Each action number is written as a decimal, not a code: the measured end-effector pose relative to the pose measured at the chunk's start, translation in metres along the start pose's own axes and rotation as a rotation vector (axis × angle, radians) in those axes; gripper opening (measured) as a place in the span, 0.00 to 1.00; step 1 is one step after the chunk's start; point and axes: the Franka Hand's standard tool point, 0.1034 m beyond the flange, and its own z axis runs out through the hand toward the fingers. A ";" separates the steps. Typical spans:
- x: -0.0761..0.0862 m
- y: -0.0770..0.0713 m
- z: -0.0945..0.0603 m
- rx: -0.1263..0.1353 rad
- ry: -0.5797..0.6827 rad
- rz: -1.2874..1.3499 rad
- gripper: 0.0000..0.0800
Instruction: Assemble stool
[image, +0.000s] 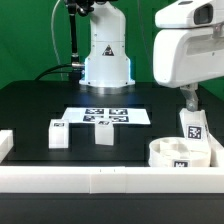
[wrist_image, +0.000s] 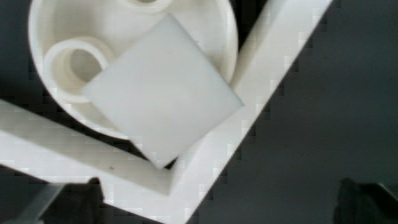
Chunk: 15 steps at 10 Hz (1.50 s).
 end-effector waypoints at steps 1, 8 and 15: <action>0.000 0.000 0.000 0.000 0.000 -0.062 0.81; -0.007 0.007 0.014 -0.041 0.009 -0.385 0.81; -0.010 0.008 0.025 -0.039 0.005 -0.381 0.70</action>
Offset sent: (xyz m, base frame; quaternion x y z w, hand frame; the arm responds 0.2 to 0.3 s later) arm 0.0025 -0.0029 -0.0063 -0.0358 0.0030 -0.2763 0.9604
